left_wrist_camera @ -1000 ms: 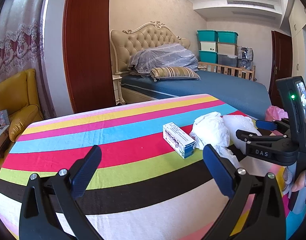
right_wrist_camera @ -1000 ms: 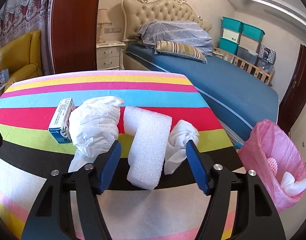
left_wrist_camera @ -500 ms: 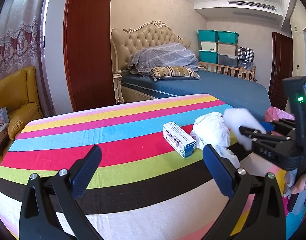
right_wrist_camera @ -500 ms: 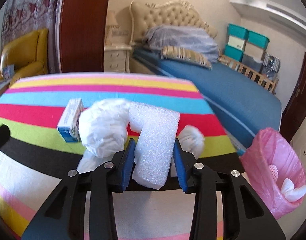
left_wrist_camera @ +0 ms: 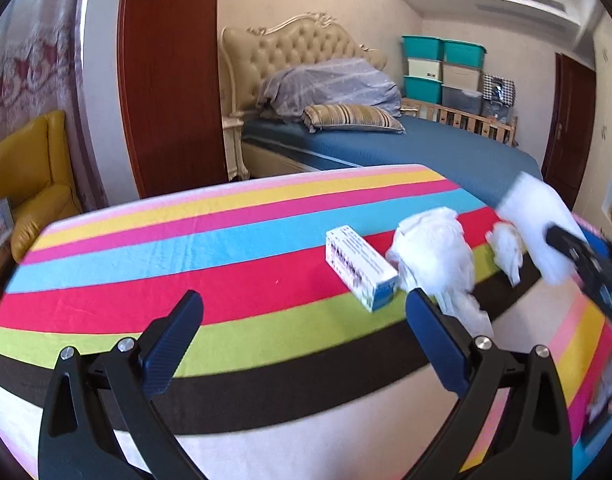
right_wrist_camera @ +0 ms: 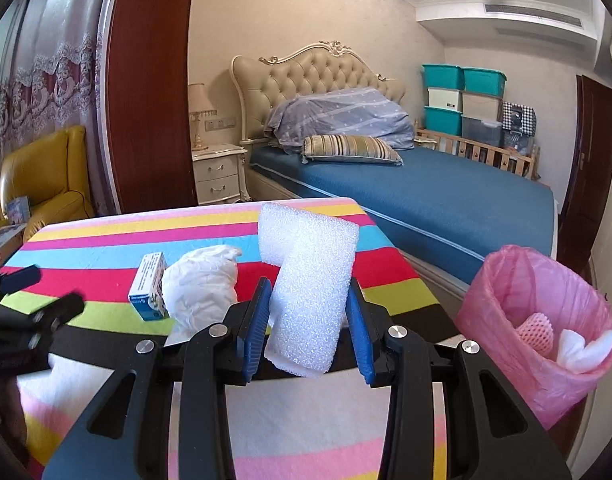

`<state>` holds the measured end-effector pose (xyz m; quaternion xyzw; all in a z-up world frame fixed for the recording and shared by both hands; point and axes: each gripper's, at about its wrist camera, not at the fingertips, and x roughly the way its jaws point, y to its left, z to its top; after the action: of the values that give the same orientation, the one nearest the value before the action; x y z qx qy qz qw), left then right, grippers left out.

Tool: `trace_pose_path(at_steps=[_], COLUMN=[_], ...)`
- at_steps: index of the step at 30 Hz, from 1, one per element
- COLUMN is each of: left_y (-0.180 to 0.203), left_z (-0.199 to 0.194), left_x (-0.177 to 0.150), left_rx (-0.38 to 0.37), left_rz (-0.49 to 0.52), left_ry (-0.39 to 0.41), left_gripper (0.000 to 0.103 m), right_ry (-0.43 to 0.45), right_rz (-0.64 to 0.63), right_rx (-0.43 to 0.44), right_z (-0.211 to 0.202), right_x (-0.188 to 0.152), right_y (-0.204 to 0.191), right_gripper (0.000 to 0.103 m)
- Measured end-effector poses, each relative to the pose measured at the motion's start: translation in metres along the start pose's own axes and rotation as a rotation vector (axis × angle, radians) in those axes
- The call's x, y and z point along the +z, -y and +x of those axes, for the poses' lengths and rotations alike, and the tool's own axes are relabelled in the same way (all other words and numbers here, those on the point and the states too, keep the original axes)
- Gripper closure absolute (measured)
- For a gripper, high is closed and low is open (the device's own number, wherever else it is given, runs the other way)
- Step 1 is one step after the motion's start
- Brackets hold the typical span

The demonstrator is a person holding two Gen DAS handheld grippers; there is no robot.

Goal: Collect trash
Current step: 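Grasp the white foam block with the right tool while the left tool grasps the white medicine box, then carry the medicine box with the left tool into the bin while the right tool drops the foam block there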

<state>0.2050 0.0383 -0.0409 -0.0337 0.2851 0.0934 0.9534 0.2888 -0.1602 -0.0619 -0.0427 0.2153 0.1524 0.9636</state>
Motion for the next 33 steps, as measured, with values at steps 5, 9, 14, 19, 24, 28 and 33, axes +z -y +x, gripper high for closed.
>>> trace_pose_path(at_steps=[5,9,14,19,24,28,33], left_y=[0.007,0.014,0.017,0.02,0.028,0.027,0.018], left_z=[0.037,0.061,0.085,0.094,0.076,0.052,0.022], left_x=[0.016,0.027,0.033,0.033,0.03,0.019,0.004], left_rx=[-0.029,-0.02,-0.014,-0.059,-0.071,-0.068,-0.063], left_rz=[-0.06,-0.089,-0.117,-0.111,-0.06,-0.077,-0.097], left_ry=[-0.075,-0.116,-0.179,-0.228,-0.174,-0.12,-0.059], left_gripper=[0.007,0.015,0.023,0.048,0.075,0.075,0.076], right_ry=[-0.004,-0.005,-0.006,-0.005,-0.018,-0.024,-0.024], right_rz=[-0.002,0.008,0.033,0.031,0.037,0.053,0.054], right_rx=[-0.019,-0.018,-0.006,0.0,0.002,0.001,-0.004], right_z=[-0.011,-0.017,-0.017,-0.017,-0.014,-0.013,-0.012], right_x=[-0.006,-0.01,-0.012,-0.013,-0.013,-0.013,-0.013], right_y=[0.01,0.018,0.022,0.021,0.022,0.025,0.026], right_gripper=[0.066,0.066,0.066,0.066,0.066,0.066,0.066])
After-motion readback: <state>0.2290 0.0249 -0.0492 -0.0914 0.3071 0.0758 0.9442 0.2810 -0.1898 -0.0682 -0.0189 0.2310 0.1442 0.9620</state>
